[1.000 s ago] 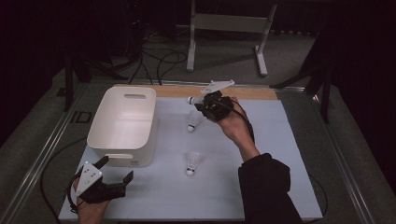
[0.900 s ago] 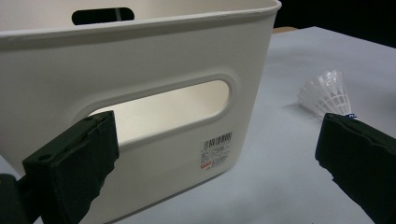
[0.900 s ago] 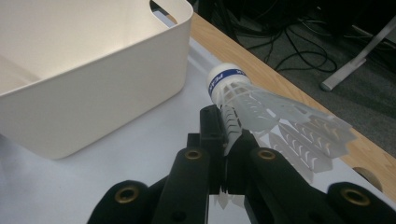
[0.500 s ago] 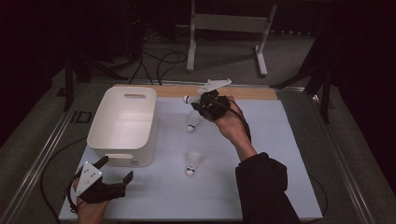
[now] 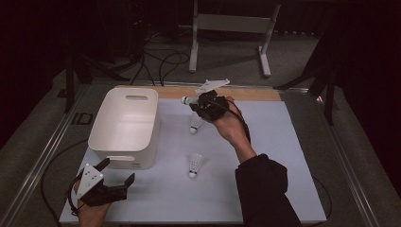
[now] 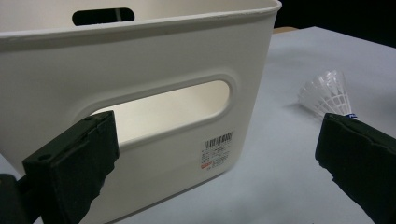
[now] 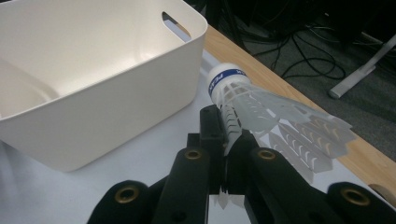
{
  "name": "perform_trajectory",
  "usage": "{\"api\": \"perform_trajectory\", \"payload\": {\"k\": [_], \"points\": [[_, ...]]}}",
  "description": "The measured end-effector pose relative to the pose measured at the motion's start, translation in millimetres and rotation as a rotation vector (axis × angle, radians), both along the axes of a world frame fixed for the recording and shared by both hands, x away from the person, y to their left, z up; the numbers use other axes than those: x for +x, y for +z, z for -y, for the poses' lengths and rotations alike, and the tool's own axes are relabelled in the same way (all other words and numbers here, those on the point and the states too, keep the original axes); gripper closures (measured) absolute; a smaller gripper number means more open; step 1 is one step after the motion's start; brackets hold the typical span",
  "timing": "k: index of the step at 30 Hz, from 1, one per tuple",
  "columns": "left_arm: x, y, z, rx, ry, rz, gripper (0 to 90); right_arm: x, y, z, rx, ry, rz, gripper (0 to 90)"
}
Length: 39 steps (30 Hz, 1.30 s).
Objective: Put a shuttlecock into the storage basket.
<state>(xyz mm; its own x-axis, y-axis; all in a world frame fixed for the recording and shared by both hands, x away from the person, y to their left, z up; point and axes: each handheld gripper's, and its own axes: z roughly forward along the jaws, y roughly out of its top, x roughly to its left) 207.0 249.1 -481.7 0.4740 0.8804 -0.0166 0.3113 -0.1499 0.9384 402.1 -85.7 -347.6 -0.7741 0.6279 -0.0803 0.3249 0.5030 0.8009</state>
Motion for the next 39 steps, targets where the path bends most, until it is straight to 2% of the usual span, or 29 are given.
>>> {"api": "perform_trajectory", "payload": {"k": [39], "points": [[0.2, -0.2, 0.2, 0.0, -0.002, 0.001, 0.1, 2.9, 6.3, -30.0, 0.023, 0.057, 0.014, 89.0]]}}
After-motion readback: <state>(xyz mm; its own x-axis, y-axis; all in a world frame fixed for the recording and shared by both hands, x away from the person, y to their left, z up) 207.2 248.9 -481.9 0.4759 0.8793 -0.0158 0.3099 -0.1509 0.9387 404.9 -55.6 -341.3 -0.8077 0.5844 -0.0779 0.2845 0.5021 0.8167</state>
